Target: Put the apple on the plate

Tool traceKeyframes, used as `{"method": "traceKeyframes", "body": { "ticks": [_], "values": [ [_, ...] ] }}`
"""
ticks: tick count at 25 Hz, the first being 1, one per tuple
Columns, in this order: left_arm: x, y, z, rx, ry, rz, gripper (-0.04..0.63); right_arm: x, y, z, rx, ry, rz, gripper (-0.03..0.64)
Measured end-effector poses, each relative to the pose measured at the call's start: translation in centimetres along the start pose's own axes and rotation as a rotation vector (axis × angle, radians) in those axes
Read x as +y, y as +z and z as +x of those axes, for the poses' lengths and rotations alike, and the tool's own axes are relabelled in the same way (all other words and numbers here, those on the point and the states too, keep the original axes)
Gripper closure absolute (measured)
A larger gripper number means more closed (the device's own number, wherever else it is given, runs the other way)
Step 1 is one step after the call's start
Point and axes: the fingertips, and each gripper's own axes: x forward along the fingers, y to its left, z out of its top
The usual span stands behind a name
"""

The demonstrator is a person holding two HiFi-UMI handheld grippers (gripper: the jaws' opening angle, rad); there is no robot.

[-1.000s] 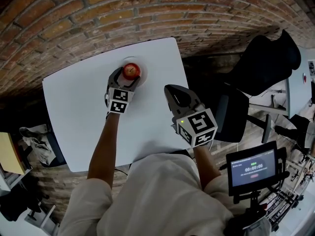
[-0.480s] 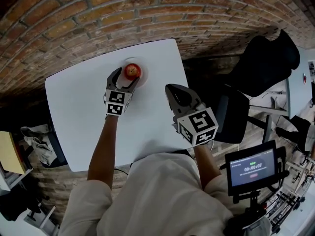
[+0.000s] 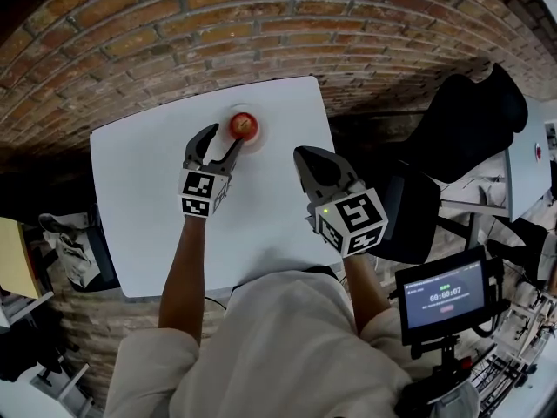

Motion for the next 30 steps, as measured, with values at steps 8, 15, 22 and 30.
{"method": "traceKeyframes", "body": {
  "ticks": [8,15,22,30],
  "values": [
    [-1.5,5.4,-5.3,-0.14,0.0,-0.014,0.404,1.7,1.9,-0.7,-0.044,0.012,-0.029,0.614],
    [-2.7,8.4,-9.4,-0.184,0.032,0.018,0.463,3.6,3.4,-1.5,-0.084,0.034,-0.043,0.614],
    [-3.4,11.5,-12.9,-0.221,0.063,0.05,0.486,5.1,5.5,-3.2,-0.138,0.043,-0.058,0.614],
    [-5.5,15.3,-16.3,-0.268,0.046,0.123,0.517,6.6,7.1,-5.1,-0.182,0.047,-0.121,0.614]
  ]
}}
